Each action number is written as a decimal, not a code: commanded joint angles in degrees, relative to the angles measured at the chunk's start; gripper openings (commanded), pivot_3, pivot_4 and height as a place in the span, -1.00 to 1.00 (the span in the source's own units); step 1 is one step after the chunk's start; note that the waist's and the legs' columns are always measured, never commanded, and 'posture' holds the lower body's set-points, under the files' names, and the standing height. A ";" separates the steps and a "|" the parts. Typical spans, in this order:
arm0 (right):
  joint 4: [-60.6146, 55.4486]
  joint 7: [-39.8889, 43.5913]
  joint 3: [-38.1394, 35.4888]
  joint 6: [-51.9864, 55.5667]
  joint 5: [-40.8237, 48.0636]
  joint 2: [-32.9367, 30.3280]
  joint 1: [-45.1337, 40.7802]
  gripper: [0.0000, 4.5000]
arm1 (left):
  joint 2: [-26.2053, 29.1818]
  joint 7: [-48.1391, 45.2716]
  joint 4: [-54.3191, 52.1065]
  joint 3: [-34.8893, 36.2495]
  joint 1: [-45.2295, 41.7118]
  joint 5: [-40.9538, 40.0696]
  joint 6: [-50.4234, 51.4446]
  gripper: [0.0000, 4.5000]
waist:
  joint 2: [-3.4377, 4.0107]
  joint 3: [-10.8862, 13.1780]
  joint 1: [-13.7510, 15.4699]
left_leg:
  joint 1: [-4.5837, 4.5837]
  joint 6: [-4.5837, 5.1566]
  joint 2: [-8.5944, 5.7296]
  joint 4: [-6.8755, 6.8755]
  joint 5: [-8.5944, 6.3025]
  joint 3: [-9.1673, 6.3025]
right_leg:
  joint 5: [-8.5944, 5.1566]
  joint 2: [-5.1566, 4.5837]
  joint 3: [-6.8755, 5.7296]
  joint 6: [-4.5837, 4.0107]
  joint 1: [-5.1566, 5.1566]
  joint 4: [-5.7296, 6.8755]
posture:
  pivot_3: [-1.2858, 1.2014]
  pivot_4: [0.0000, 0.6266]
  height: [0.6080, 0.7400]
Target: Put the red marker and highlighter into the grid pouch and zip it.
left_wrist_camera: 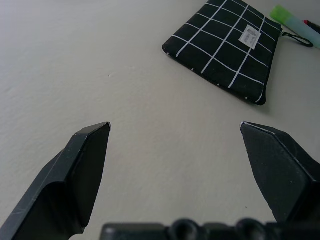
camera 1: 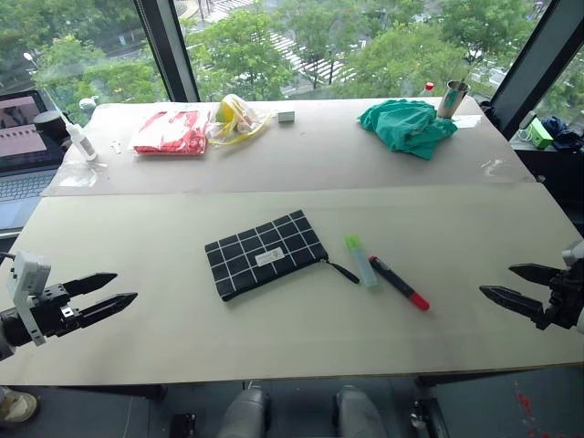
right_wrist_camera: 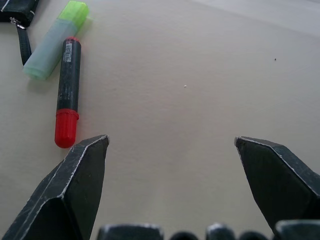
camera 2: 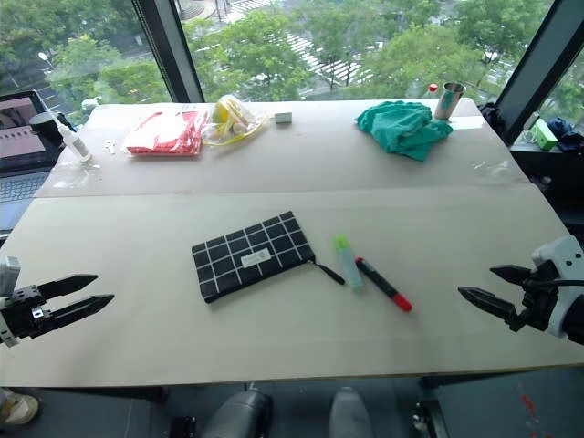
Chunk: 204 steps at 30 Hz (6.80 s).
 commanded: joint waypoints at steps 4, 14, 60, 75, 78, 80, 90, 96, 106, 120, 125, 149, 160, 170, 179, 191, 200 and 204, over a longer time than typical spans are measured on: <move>-2.99 -1.50 0.13 0.68 0.51 0.25 -1.54 0.98 | 0.99 2.51 -0.46 -0.91 -4.73 0.40 0.96 1.00 | -0.01 0.00 0.22 | -0.03 0.00 -0.02 0.00 0.00 0.00 | 0.00 0.00 -0.04 0.00 0.00 0.00 | 0.03 -0.52 1.00; -10.19 -6.28 2.84 8.12 8.56 3.65 -10.78 0.52 | -2.87 5.78 -0.10 -2.70 -11.78 2.92 -8.26 1.00 | 0.00 0.01 -0.04 | 0.01 0.01 0.04 0.01 -0.01 0.01 | 0.00 0.00 0.05 -0.01 -0.03 0.05 | 0.03 -0.52 1.00; 16.62 -9.76 60.16 -1.00 -31.87 34.57 -51.63 -0.98 | -10.61 12.18 19.89 -31.24 -25.39 33.87 -68.46 1.00 | -0.13 -0.17 -1.50 | -0.01 -0.31 -0.01 0.05 0.13 0.12 | 0.09 0.01 -0.04 -0.09 -0.82 0.93 | 0.03 -0.52 1.00; 10.89 -9.26 57.98 1.71 -31.06 33.35 -48.39 -1.00 | -13.85 6.91 23.70 -34.66 -29.61 28.26 -68.95 -0.83 | -0.15 -0.18 -1.76 | -0.19 -0.30 -0.04 0.09 0.13 0.08 | 0.08 0.01 -0.07 -0.09 -0.95 0.93 | 0.03 -0.52 1.00; 10.99 -9.26 57.78 1.47 -30.99 33.37 -48.30 -1.00 | -13.94 6.16 24.46 -34.60 -30.05 27.62 -68.92 -0.97 | -0.15 -0.18 -1.81 | -0.19 -0.30 -0.04 0.09 0.13 0.09 | 0.08 0.01 -0.07 -0.09 -0.95 0.92 | 0.03 -0.52 1.00; 11.07 -9.40 57.54 1.04 -30.99 33.33 -48.13 -1.00 | -14.52 5.90 24.13 -34.31 -30.32 26.63 -67.33 -0.97 | -0.15 -0.18 -1.82 | -0.18 -0.30 -0.03 0.09 0.13 0.09 | 0.08 0.01 -0.07 -0.09 -0.95 0.92 | 0.03 -0.52 1.00; 10.47 -16.36 40.86 5.32 -21.91 37.74 -50.47 -0.63 | -15.96 2.95 19.56 -34.38 -27.53 22.23 -60.90 -1.00 | -0.15 -0.17 -1.66 | -0.28 -0.32 -0.05 0.10 0.14 0.07 | 0.08 0.01 -0.06 -0.09 -0.99 0.92 | 0.03 -0.52 1.00; -3.31 -14.54 32.76 15.35 -14.42 31.33 -47.97 0.26 | -15.96 3.19 19.95 -34.00 -27.11 22.34 -60.64 -1.00 | -0.14 -0.16 -1.69 | -0.36 -0.29 -0.04 0.10 0.13 0.05 | 0.08 0.00 -0.07 -0.09 -1.05 0.90 | 0.03 -0.52 1.00; -23.42 -12.92 28.61 31.15 -3.89 17.59 -36.07 0.99 | -18.55 5.19 11.70 -30.73 -26.17 15.20 -48.94 -1.00 | -0.15 -0.15 -1.67 | -0.38 -0.25 -0.03 0.11 0.11 0.07 | 0.08 0.00 -0.07 -0.09 -0.99 0.80 | 0.03 -0.52 1.00; -11.43 -20.63 43.53 23.03 -12.31 23.27 -42.46 0.99 | -18.70 4.81 6.47 -30.55 -23.48 15.68 -45.15 -1.00 | -0.15 -0.15 -1.20 | -0.37 -0.26 -0.05 0.14 0.11 0.08 | 0.08 0.00 -0.07 -0.09 -0.93 0.66 | 0.03 -0.52 1.00; -8.73 -19.69 43.24 21.49 -12.57 23.74 -43.79 0.99 | -18.77 5.23 5.51 -30.39 -22.84 15.66 -44.97 -1.00 | -0.15 -0.15 -1.48 | -0.38 -0.26 -0.03 0.13 0.11 0.09 | 0.08 0.00 -0.06 -0.09 -0.94 0.62 | 0.03 -0.52 1.00; -11.54 -14.65 47.16 22.89 -9.03 27.46 -44.65 -0.98 | -18.89 8.22 2.06 -29.20 -20.85 15.63 -43.33 -1.00 | -0.15 -0.15 -1.60 | -0.37 -0.25 -0.03 0.12 0.11 0.09 | 0.08 0.00 -0.06 -0.09 -0.94 0.63 | 0.03 -0.52 1.00; -5.75 -4.73 61.24 16.04 -13.02 29.42 -54.13 -0.98 | -19.75 8.07 2.58 -29.76 -21.12 15.99 -43.82 -1.00 | -0.15 -0.15 -1.61 | -0.37 -0.25 -0.02 0.12 0.11 0.08 | 0.09 0.01 -0.07 -0.09 -0.98 0.65 | 0.03 -0.52 1.00; 9.42 1.01 61.96 5.14 -17.95 33.51 -61.85 -0.98 | -19.94 8.50 1.41 -29.34 -20.79 15.83 -43.43 -1.00 | -0.15 -0.14 -2.03 | -0.38 -0.29 -0.01 0.13 0.13 0.07 | 0.09 0.01 -0.07 -0.09 -1.03 0.71 | 0.03 -0.52 1.00; -1.51 12.07 63.70 8.06 -12.08 31.96 -58.53 -0.98 | -19.84 8.62 0.93 -29.47 -21.35 15.96 -42.73 -1.00 | -0.14 -0.14 -1.67 | -0.45 -0.28 -0.04 0.13 0.11 0.00 | 0.09 -0.01 -0.10 -0.09 -1.03 0.62 | 0.03 -0.52 1.00; 14.03 2.64 64.13 3.66 -23.48 37.42 -61.37 -0.98 | -20.09 8.85 -0.89 -29.23 -20.89 15.39 -40.96 -1.00 | -0.14 -0.14 -1.86 | -0.47 -0.63 -0.04 0.13 0.31 0.04 | 0.09 -0.01 -0.06 -0.10 -1.22 0.88 | 0.03 -0.52 1.00; 8.32 7.27 59.80 2.50 -19.34 36.46 -58.84 -0.69 | -20.26 9.08 -0.78 -29.33 -21.91 15.33 -40.33 -1.00 | -0.14 -0.14 -1.73 | -0.57 -0.75 -0.04 0.13 0.38 0.03 | 0.09 -0.01 -0.07 -0.10 -1.27 0.85 | 0.03 -0.52 1.00; 6.03 7.09 57.72 5.25 -18.24 35.42 -57.38 -0.18 | -20.40 9.08 -0.89 -29.37 -21.96 15.41 -40.24 -1.00 | -0.14 -0.14 -1.85 | -0.58 -0.73 -0.03 0.13 0.37 0.04 | 0.09 -0.01 -0.07 -0.10 -1.36 0.95 | 0.03 -0.52 1.00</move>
